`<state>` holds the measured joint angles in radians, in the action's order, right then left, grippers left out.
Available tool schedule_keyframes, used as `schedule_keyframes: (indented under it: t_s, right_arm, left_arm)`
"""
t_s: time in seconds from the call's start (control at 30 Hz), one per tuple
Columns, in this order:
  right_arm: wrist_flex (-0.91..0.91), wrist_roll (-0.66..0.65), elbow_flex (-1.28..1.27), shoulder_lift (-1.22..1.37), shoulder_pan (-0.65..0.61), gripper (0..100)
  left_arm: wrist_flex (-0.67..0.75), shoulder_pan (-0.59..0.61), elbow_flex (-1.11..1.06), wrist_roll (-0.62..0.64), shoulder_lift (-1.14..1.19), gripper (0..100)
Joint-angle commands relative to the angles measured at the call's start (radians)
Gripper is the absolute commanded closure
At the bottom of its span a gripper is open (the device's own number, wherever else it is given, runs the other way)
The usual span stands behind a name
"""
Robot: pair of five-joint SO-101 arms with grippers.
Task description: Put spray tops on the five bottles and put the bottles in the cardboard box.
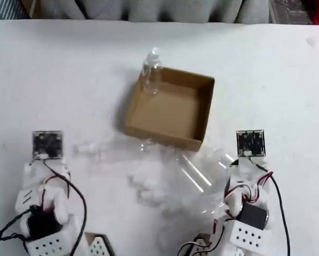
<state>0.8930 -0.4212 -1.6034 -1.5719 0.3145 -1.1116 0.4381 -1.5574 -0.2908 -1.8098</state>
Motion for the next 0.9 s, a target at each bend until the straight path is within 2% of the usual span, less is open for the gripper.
schedule_keyframes:
  t_s: [0.0,0.1,0.23,0.5,0.73,0.87]
  right_arm:
    - [0.015,-0.011,0.0,-0.008,0.013,96.6]
    - [0.015,-0.08,-0.002,-0.004,0.012,96.6]
    - [0.015,-0.094,-0.012,-0.01,0.007,96.6]
    - [0.015,-0.097,-0.014,-0.01,0.007,96.6]
    - [0.015,-0.097,-0.015,-0.01,0.007,96.6]
    - [0.015,-0.097,-0.017,-0.01,0.007,96.6]
  left_arm:
    - [-0.086,-0.119,0.161,-0.051,-0.001,96]
    - [-0.118,-0.165,0.236,-0.061,0.065,96]
    - [-0.121,-0.208,0.336,-0.152,0.26,96]
    - [-0.121,-0.378,0.433,-0.474,0.585,96]
    - [-0.112,-0.593,0.431,-0.71,0.684,96]
    - [-0.054,-0.697,0.434,-0.729,0.69,96]
